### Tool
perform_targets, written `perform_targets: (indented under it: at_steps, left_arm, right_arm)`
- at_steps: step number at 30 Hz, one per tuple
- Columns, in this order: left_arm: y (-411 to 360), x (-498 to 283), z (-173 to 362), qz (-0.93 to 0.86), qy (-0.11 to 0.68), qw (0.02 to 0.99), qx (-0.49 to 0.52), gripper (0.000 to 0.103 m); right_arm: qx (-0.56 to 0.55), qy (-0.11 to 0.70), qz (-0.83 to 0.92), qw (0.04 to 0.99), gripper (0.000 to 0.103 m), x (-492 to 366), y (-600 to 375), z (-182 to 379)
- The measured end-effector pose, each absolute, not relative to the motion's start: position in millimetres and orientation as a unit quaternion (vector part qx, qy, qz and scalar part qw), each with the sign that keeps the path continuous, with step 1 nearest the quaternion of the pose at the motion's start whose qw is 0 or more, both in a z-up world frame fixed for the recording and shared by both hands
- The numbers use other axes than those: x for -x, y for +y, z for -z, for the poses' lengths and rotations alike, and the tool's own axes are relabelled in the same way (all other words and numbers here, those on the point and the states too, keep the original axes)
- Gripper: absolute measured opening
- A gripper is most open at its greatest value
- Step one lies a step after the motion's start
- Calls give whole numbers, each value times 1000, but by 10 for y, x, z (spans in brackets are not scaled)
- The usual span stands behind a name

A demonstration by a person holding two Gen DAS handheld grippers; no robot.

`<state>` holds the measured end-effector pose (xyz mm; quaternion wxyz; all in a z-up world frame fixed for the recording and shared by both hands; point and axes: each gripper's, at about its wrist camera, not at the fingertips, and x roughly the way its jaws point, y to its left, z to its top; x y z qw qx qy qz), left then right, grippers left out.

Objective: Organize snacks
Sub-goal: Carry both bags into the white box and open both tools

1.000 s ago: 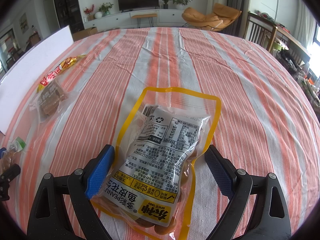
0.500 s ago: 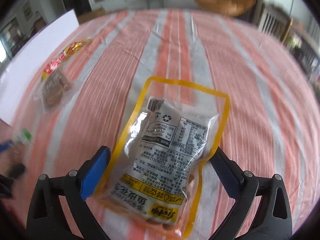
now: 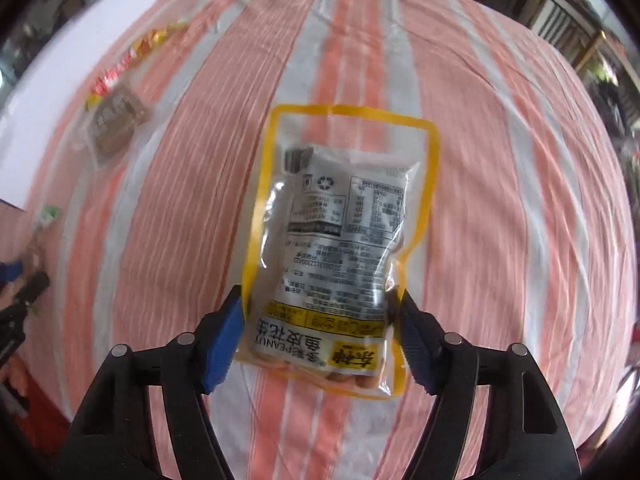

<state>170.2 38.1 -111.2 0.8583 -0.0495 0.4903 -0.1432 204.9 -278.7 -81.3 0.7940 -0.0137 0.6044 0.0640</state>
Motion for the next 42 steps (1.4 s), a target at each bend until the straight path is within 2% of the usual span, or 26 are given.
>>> perform_targets:
  at_steps: [3,8,12,16,20,23,24,25,26,27,32,37,40,42]
  left_arm:
    - [469,-1664,935,160,479,858,89,29]
    - [636,-1616,843,165,466,860,130,29]
    - [845,-1675,774,169,456,855,178,29]
    - [1207,-1659,357,180,414,862,229,29]
    - [1848,-1891,-83,112,375,893,221,30]
    - [2322,-2201,-214,33,378,907,180,30]
    - [2465,-2311,-221,5,381,909,168,41]
    - [2636,-2433,-218,-34,383,910,156,52]
    - [2771,-2512,-203,-66,388,907,148,80]
    - [2857,-2547,-187,-86,389,906,145,88]
    - [2951,-2157,-192,-92,360,914,162,90]
    - [2344,-1646,-93,-4,363,918,162,91]
    - [1725,-1414,93,81,384,907,153,101]
    - [1331,-1367,282,118,402,897,144,102]
  right_arm:
    - [-75,583,-93,803,68,-1916,-2930,652]
    - [-156,540,-168,810,68,-1866,-2728,306]
    - [-164,512,-208,817,68,-1910,-2417,51]
    - [-175,498,-249,812,68,-1933,-2107,-162]
    - [-176,482,-320,796,69,-2188,-1356,-541]
    - [-151,465,-367,792,69,-2389,-629,-785]
    - [-144,459,-380,790,71,-2453,-367,-841]
    - [-140,455,-392,787,77,-2517,-122,-870]
    - [-140,454,-406,781,80,-2592,137,-882]
    - [-143,456,-412,776,84,-2678,373,-867]
    - [-132,444,-396,793,86,-2778,666,-807]
    - [-28,407,-325,853,89,-2468,-147,-426]
    - [31,411,-233,881,89,-2260,-954,98]
    - [60,418,-174,890,89,-2058,-1501,411]
